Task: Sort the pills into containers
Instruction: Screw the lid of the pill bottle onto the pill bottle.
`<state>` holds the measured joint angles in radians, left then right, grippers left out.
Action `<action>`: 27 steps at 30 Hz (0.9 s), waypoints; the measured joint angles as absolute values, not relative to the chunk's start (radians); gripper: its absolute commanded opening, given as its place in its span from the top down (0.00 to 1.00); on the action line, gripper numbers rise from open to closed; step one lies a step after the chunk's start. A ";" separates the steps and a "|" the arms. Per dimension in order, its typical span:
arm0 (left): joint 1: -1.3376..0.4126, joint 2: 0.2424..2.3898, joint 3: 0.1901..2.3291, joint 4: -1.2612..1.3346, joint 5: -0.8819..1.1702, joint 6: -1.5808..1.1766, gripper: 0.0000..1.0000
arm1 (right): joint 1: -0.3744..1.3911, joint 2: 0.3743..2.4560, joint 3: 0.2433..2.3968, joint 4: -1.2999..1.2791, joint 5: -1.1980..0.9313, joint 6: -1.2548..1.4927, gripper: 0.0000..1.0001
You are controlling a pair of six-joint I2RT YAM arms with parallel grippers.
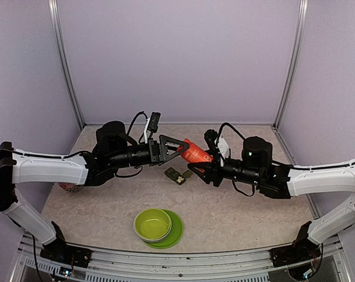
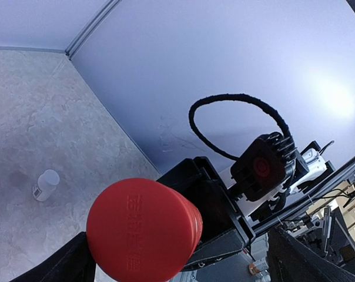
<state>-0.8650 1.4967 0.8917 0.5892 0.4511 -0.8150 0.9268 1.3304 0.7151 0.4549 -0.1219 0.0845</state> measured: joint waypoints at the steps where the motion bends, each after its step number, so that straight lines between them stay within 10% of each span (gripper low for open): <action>1: -0.865 1.497 0.892 0.589 0.446 -0.815 0.01 | 0.929 1.336 0.718 0.456 -0.119 0.082 0.59; 27: -0.860 1.499 0.892 0.583 0.440 -0.799 0.01 | 0.989 1.464 0.776 0.502 -0.217 0.041 0.60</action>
<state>-0.8600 1.4986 0.8917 0.5835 0.4400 -0.7990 0.9894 1.4635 0.7761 0.5018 -0.2173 0.0410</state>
